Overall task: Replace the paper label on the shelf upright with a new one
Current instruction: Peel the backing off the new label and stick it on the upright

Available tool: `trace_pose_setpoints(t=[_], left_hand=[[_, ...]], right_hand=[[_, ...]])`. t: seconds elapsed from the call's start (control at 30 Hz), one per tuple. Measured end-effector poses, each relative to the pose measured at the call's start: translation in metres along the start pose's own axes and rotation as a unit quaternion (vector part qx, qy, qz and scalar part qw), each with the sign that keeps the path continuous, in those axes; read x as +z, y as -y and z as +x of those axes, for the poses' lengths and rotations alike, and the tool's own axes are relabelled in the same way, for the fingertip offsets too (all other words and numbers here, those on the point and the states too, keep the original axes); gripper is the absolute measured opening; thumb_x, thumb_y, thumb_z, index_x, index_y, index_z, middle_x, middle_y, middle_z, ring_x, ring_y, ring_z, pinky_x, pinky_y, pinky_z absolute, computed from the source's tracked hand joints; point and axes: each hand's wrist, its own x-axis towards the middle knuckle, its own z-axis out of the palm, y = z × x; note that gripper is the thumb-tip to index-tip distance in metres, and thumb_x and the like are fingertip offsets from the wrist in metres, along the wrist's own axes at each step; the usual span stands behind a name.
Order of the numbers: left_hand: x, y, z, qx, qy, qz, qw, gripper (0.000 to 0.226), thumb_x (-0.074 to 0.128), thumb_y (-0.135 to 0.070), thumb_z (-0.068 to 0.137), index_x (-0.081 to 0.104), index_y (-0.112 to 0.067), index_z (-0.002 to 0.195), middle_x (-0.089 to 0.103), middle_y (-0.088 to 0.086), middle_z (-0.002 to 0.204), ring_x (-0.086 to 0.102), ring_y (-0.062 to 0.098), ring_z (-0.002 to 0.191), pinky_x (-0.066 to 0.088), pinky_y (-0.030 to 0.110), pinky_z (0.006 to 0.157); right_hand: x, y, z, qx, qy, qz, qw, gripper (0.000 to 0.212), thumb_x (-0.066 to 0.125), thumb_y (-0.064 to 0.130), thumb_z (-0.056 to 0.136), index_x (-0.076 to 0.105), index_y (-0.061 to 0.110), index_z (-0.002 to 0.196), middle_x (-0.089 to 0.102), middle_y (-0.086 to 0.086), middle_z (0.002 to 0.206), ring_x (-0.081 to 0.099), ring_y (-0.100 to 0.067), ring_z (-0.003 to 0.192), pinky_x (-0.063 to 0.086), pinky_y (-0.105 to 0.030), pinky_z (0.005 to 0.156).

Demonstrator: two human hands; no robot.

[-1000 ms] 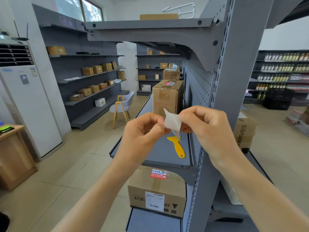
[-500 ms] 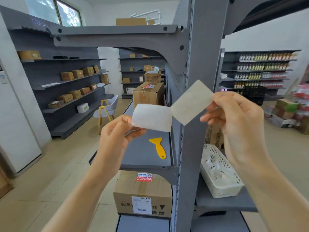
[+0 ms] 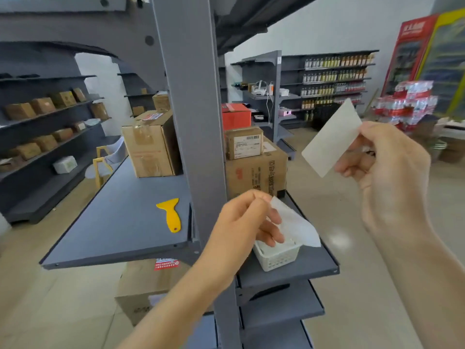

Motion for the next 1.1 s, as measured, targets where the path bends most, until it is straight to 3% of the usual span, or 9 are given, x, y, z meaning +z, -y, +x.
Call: trace_pose_setpoints(t=[0.13, 0.3, 0.47, 0.57, 0.67, 0.73, 0.87, 1.03, 1.1], left_hand=[[0.024, 0.049, 0.051, -0.13, -0.062, 0.03, 0.989, 0.023, 0.047, -0.015, 0.099, 0.064, -0.007, 0.086, 0.064, 0.004, 0.078, 0.063, 0.013, 0.056, 0.053, 0.025, 0.061], [0.034, 0.096, 0.113, -0.183, -0.149, 0.052, 0.97, 0.02, 0.047, -0.021, 0.099, 0.065, -0.013, 0.094, 0.065, 0.004, 0.081, 0.067, 0.018, 0.066, 0.054, 0.023, 0.059], [0.038, 0.115, 0.144, -0.216, -0.162, 0.061, 0.961, 0.02, 0.043, -0.024, 0.097, 0.06, -0.016, 0.094, 0.067, 0.01, 0.084, 0.072, 0.027, 0.075, 0.062, 0.036, 0.081], [0.035, 0.119, 0.147, -0.201, -0.167, 0.105, 0.96, 0.029, 0.048, -0.041, 0.086, 0.063, -0.017, 0.095, 0.069, 0.008, 0.091, 0.071, 0.026, 0.09, 0.059, 0.047, 0.092], [0.034, 0.111, 0.146, -0.175, -0.177, 0.14, 0.958, 0.021, 0.054, -0.039, 0.09, 0.058, -0.018, 0.089, 0.063, 0.002, 0.083, 0.06, 0.019, 0.08, 0.05, 0.032, 0.074], [0.032, 0.109, 0.147, -0.149, -0.163, 0.168, 0.961, 0.016, 0.054, -0.037, 0.094, 0.058, -0.023, 0.098, 0.062, -0.001, 0.1, 0.057, 0.014, 0.085, 0.043, 0.029, 0.068], [0.026, 0.104, 0.149, -0.094, -0.149, 0.264, 0.948, 0.024, 0.047, -0.032, 0.101, 0.063, -0.027, 0.118, 0.056, -0.003, 0.127, 0.053, 0.013, 0.111, 0.047, 0.034, 0.093], [0.027, 0.088, 0.139, -0.018, -0.197, 0.201, 0.959, 0.032, 0.054, -0.01, 0.096, 0.04, -0.032, 0.115, 0.05, -0.004, 0.108, 0.056, 0.013, 0.096, 0.047, 0.025, 0.066], [0.031, 0.078, 0.128, 0.063, -0.18, 0.221, 0.956, 0.028, 0.055, -0.012, 0.094, 0.044, -0.032, 0.11, 0.047, -0.006, 0.097, 0.052, 0.013, 0.087, 0.047, 0.027, 0.068]], right_hand=[[-0.033, -0.021, 0.02, 0.019, -0.034, -0.06, 0.997, 0.019, 0.06, 0.018, 0.091, 0.069, 0.013, 0.075, 0.066, -0.004, 0.074, 0.058, -0.017, 0.048, 0.041, -0.033, 0.052], [-0.05, -0.057, 0.042, 0.074, -0.025, -0.121, 0.989, 0.017, 0.061, 0.013, 0.091, 0.072, 0.003, 0.084, 0.065, 0.0, 0.072, 0.056, -0.014, 0.046, 0.041, -0.027, 0.047], [-0.045, -0.1, 0.059, 0.128, -0.007, -0.165, 0.978, 0.02, 0.06, 0.014, 0.089, 0.072, 0.017, 0.073, 0.064, 0.007, 0.064, 0.055, -0.013, 0.042, 0.042, -0.022, 0.043], [-0.041, -0.118, 0.061, 0.148, 0.01, -0.187, 0.971, 0.02, 0.059, 0.017, 0.089, 0.071, 0.018, 0.074, 0.065, 0.005, 0.071, 0.057, -0.011, 0.042, 0.044, -0.023, 0.045], [-0.038, -0.128, 0.062, 0.161, 0.011, -0.208, 0.965, 0.019, 0.059, 0.019, 0.09, 0.073, 0.018, 0.078, 0.067, 0.007, 0.071, 0.058, -0.009, 0.044, 0.046, -0.024, 0.048], [-0.036, -0.131, 0.062, 0.164, 0.013, -0.213, 0.963, 0.018, 0.059, 0.019, 0.09, 0.074, 0.016, 0.081, 0.068, 0.007, 0.07, 0.058, -0.01, 0.045, 0.047, -0.026, 0.05], [-0.03, -0.132, 0.06, 0.161, 0.016, -0.22, 0.962, 0.018, 0.059, 0.019, 0.09, 0.074, 0.017, 0.081, 0.068, 0.009, 0.069, 0.056, -0.007, 0.043, 0.048, -0.027, 0.052], [-0.026, -0.128, 0.058, 0.147, 0.013, -0.228, 0.962, 0.018, 0.059, 0.019, 0.087, 0.073, 0.013, 0.076, 0.067, 0.009, 0.067, 0.057, -0.008, 0.044, 0.048, -0.026, 0.052], [-0.023, -0.125, 0.057, 0.139, 0.008, -0.23, 0.963, 0.017, 0.06, 0.021, 0.086, 0.074, 0.017, 0.076, 0.067, 0.01, 0.064, 0.059, -0.008, 0.045, 0.048, -0.027, 0.053]])
